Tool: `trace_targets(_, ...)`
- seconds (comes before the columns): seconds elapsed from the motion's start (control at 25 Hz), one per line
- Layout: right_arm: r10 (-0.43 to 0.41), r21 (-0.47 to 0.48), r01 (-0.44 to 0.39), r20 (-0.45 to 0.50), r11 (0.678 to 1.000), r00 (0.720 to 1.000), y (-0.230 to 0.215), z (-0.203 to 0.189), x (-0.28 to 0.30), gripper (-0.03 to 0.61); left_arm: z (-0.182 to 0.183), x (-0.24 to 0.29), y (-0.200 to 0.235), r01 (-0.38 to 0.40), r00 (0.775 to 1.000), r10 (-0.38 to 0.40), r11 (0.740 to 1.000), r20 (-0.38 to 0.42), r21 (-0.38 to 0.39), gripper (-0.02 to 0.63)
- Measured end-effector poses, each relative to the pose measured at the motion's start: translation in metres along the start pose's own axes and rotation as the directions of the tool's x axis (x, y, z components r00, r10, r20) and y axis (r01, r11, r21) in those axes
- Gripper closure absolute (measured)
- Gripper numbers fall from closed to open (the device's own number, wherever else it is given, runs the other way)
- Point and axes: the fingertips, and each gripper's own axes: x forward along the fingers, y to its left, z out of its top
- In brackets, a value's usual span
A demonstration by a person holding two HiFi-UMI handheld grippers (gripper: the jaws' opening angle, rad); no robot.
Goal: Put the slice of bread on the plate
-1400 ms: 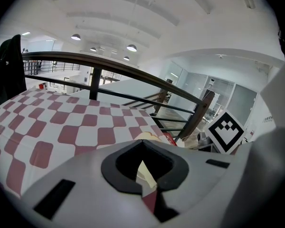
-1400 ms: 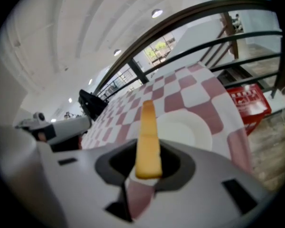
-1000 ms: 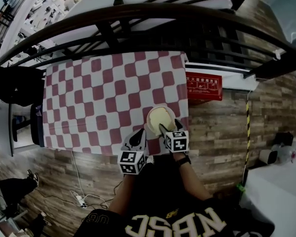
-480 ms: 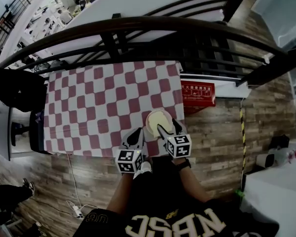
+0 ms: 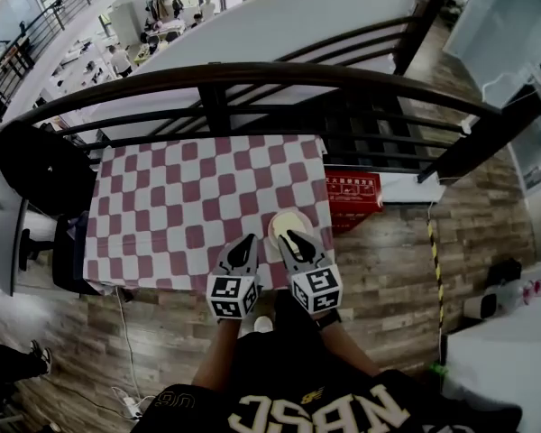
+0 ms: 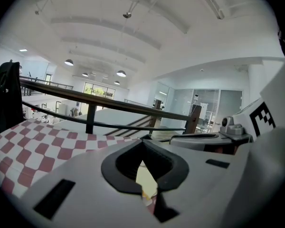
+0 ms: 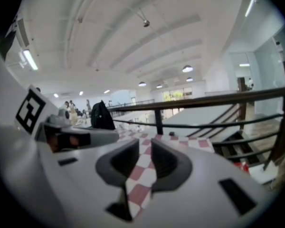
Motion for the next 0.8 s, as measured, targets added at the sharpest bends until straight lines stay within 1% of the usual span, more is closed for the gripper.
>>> trace_targets(0.12,0.006,-0.06,-0.002,0.064,0.998,0.998,0.019,0.02,-0.013,0.528,0.017,-0.013,-0.006,0.013,0.999,-0.014,1.0,0.041,0.026,0.595)
trace_targets(0.32,0.004,-0.057,0.004,0.131,0.998,0.991,0.036,0.042,-0.033,0.558,0.043,-0.033,-0.012,0.015,0.993,-0.021,0.999,0.116,0.051,0.595)
trace_targets(0.44,-0.027,-0.081,0.039,0.145,0.996,0.989,0.038,0.048,-0.043,0.563,0.054,-0.042,-0.016,0.02,0.988,-0.03,0.998,0.152,0.067,0.595)
trace_targets(0.56,-0.053,-0.106,0.071,0.16,0.992,0.986,0.039,0.05,-0.05,0.563,0.054,-0.049,-0.021,0.027,0.986,-0.04,0.997,0.164,0.078,0.595)
trace_targets(0.8,-0.056,-0.109,0.074,0.161,0.991,0.985,0.046,0.048,-0.055,0.563,0.048,-0.055,-0.023,0.028,0.987,-0.041,0.996,0.157,0.079,0.595)
